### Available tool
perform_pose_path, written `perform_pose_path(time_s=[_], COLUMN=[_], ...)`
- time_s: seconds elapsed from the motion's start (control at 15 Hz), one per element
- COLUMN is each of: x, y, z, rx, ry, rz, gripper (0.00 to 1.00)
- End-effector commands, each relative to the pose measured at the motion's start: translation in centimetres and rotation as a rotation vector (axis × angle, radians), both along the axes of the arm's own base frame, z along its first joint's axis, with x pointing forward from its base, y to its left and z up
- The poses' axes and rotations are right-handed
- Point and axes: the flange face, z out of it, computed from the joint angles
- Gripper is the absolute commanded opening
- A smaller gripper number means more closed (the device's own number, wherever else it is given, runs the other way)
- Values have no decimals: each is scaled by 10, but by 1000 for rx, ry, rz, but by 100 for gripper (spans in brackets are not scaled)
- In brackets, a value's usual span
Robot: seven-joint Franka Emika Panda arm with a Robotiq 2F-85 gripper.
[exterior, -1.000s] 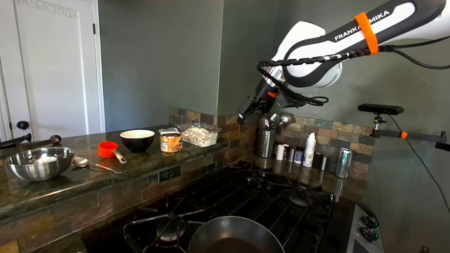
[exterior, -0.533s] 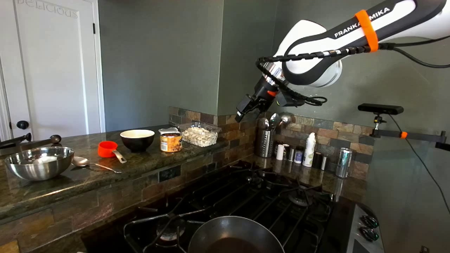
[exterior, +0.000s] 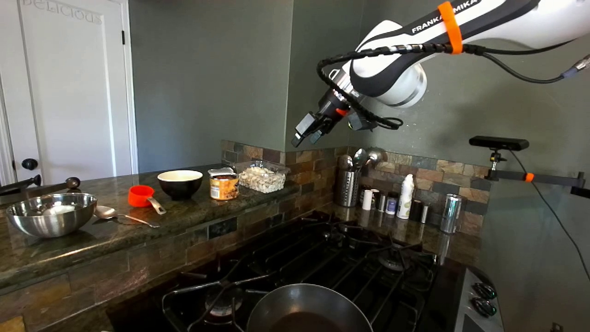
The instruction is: Place one white object from the clear container into the black and white bowl on the left.
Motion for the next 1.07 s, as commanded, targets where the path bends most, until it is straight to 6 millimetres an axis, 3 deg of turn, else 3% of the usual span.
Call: perform_pose_path(time_s=[0.0, 0.6, 1.0], x=[38, 114, 151], y=[-8, -38, -48], z=[3, 2, 0], rx=[-48, -171, -161], ry=[9, 89, 182], rz=[60, 128, 194], gripper=[100, 100, 100])
